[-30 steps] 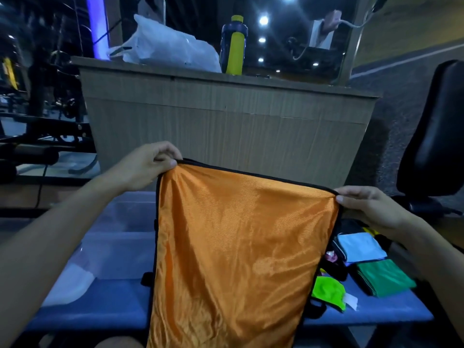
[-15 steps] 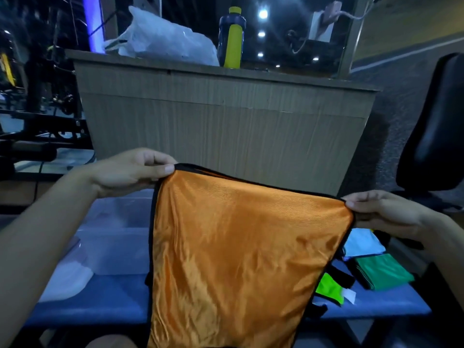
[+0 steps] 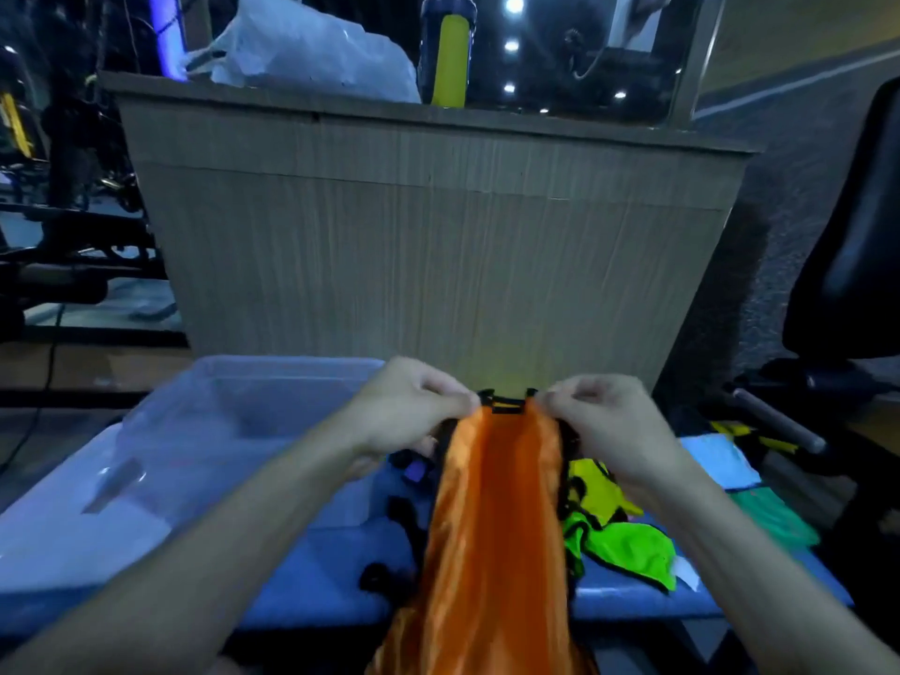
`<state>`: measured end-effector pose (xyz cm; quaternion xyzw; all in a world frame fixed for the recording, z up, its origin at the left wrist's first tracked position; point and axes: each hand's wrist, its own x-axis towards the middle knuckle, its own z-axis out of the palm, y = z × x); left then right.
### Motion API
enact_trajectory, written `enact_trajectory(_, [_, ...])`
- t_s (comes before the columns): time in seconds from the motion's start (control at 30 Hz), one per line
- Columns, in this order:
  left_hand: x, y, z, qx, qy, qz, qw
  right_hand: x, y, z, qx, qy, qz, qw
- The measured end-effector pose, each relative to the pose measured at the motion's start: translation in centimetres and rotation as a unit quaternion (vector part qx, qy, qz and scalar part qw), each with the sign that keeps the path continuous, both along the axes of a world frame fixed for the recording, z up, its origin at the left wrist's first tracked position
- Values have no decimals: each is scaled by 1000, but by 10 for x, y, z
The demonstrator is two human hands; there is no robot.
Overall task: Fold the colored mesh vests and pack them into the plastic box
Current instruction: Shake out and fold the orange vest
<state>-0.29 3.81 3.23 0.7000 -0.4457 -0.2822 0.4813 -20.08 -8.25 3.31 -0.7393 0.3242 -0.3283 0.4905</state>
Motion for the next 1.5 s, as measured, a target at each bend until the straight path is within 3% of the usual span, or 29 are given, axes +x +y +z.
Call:
enact_trajectory(0.07, [-33, -5, -6, -16, 18, -18, 1000, 18, 18, -5, -60, -16, 5, 998])
enact_trajectory(0.2, [-39, -18, -14, -56, 70, 50, 995, 24, 26, -4, -179, 21, -48, 983])
enact_trajectory(0.53, [-48, -16, -9, -93, 72, 88, 989, 18, 38, -4, -168, 53, -44, 983])
enact_trajectory(0.67, [-53, -11, -8, -85, 135, 42, 986, 13, 44, -1, -239, 92, -53, 965])
enact_trajectory(0.8, [-55, -9, -4, -73, 145, 29, 986, 16, 46, -6, -300, 121, -75, 943])
enact_trajectory(0.93, [-53, -5, -2, -69, 134, 21, 988, 14, 44, -7, -275, 108, -55, 954])
enact_trajectory(1.2, [-49, -6, -10, -66, 89, 59, 992, 10, 39, -14, -137, 48, 30, 989])
enact_trajectory(1.4, [-49, -5, -14, -66, 103, 59, 991, 11, 35, -22, -77, 8, -14, 997])
enact_trajectory(1.5, [-51, -1, -14, -66, 108, 54, 990, 10, 27, -25, -94, -10, -71, 993])
